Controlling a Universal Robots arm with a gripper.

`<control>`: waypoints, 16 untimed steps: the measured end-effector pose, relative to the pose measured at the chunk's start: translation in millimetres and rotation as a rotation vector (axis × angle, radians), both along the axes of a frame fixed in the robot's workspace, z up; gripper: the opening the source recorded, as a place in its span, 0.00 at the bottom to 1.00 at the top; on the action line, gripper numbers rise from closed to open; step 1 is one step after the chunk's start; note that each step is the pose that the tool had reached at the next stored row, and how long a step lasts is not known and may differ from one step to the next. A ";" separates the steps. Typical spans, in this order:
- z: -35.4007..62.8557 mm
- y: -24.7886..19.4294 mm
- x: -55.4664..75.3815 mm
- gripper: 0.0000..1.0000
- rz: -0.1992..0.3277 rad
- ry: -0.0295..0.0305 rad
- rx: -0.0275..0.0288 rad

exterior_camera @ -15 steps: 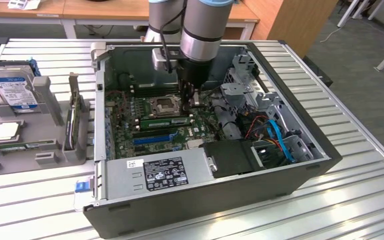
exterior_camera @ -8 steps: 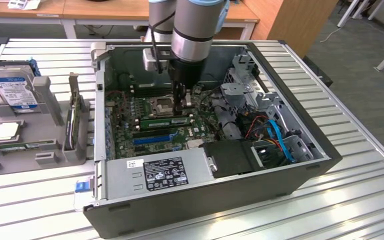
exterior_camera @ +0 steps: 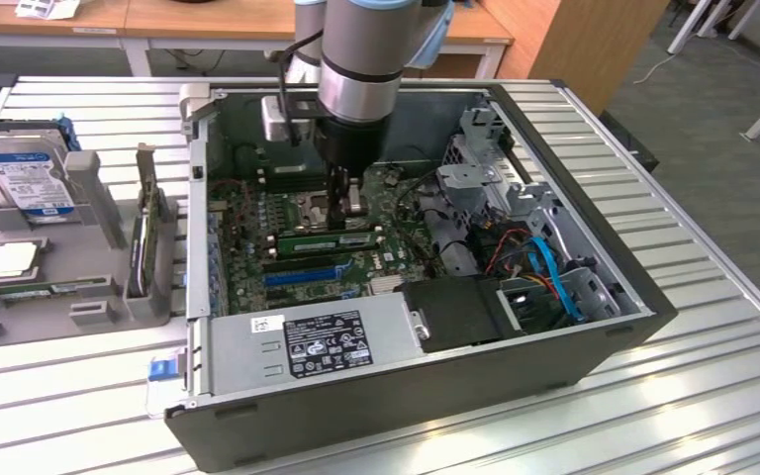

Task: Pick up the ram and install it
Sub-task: 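Press down the ram until it locks into place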

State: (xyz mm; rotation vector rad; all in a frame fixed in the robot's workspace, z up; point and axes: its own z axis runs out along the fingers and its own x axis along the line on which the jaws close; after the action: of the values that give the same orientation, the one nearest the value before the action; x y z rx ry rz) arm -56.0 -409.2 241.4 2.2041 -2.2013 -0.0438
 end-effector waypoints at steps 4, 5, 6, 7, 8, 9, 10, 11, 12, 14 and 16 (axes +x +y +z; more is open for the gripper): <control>0.0 0.0 -8.9 0.10 0.000 -0.0002 0.0000; 0.0 0.0 -11.0 0.10 0.000 -0.0002 0.0000; 0.0 0.0 -13.2 0.10 0.000 -0.0002 0.0001; 0.0 0.0 -15.2 0.10 0.000 -0.0002 0.0001; 0.0 0.0 -17.1 0.10 0.000 -0.0003 0.0001; 0.0 0.0 -19.0 0.10 0.000 -0.0002 0.0000; -0.1 0.0 -20.7 0.10 0.000 -0.0003 0.0001; -0.1 0.0 -22.5 0.10 0.000 -0.0003 0.0001; -0.1 0.0 -24.0 0.10 0.000 -0.0003 0.0001; -0.1 0.1 -26.0 0.10 0.000 -0.0002 0.0001; -0.1 0.1 -26.1 0.10 0.000 -0.0002 0.0000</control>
State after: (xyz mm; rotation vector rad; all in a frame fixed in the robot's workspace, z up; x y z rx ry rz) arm -82.1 -409.1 241.4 2.2044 -2.2013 -0.0436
